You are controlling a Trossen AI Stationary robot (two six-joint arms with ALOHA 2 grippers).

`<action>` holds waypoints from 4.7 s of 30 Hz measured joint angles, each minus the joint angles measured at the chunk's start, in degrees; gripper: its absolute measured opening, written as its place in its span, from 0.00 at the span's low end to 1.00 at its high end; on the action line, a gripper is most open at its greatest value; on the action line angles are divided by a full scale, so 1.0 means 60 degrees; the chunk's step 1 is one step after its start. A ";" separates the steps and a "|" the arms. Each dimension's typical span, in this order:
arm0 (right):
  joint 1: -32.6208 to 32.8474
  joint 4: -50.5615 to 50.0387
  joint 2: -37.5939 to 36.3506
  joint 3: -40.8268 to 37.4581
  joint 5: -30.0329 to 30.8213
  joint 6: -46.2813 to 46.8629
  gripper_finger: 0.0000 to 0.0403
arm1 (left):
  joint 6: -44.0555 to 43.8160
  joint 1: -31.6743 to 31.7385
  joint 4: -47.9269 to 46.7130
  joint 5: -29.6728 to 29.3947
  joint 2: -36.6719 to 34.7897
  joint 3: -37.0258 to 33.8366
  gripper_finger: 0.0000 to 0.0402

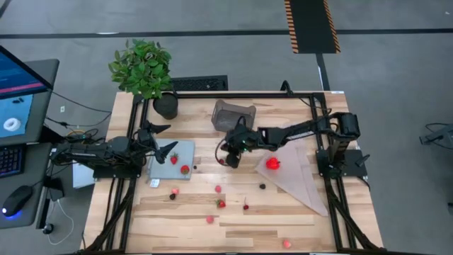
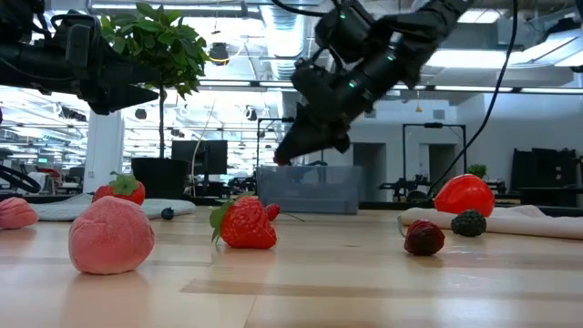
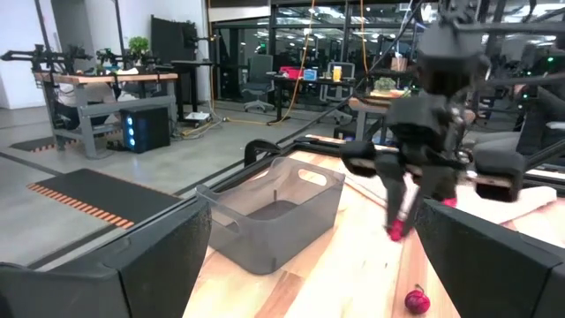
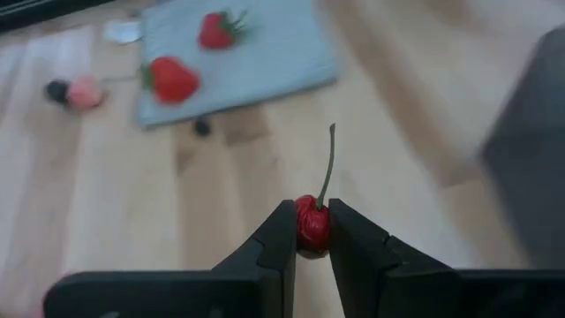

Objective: Pick and placing Produce into tupperware
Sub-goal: Put the red cherry into the black bin, then put the blackberry into the black bin

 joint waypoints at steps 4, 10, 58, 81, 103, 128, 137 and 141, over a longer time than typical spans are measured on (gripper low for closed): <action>-0.0458 -0.0979 0.0000 0.0873 0.0304 -0.0270 0.20 | -0.0002 0.0002 0.0000 -0.0002 0.0002 -0.0004 0.96; -0.1254 -0.2298 0.0000 0.2017 0.0664 -0.0445 0.20 | -0.0005 0.0002 0.0000 0.0001 0.0000 -0.0002 0.96; 0.1986 -0.2737 -0.2234 0.2086 0.0038 -0.1903 0.62 | -0.0102 0.0000 0.0004 0.0109 0.0004 -0.0002 0.96; 0.4167 0.3701 -0.5791 -0.6241 0.0977 0.1127 0.62 | -0.1362 -0.0002 -0.0011 0.0566 0.0007 0.0000 0.96; 0.3854 0.1652 -0.5734 -0.6205 0.0038 0.5954 0.62 | -0.1262 -0.0002 -0.0011 0.0311 0.0007 0.0000 0.96; 0.4836 -0.2178 -0.3023 -0.3800 0.1245 0.5787 0.62 | -0.1262 -0.0002 -0.0009 0.0453 0.0011 -0.0002 0.96; 0.4832 -0.3657 -0.1546 -0.2659 0.1181 0.5640 0.62 | -0.1262 -0.0002 -0.0010 0.0474 0.0093 -0.0001 0.96; 0.4829 -0.4031 -0.1389 -0.2410 0.1198 0.5629 0.60 | -0.1262 -0.0002 -0.0011 0.0472 0.0127 -0.0002 0.96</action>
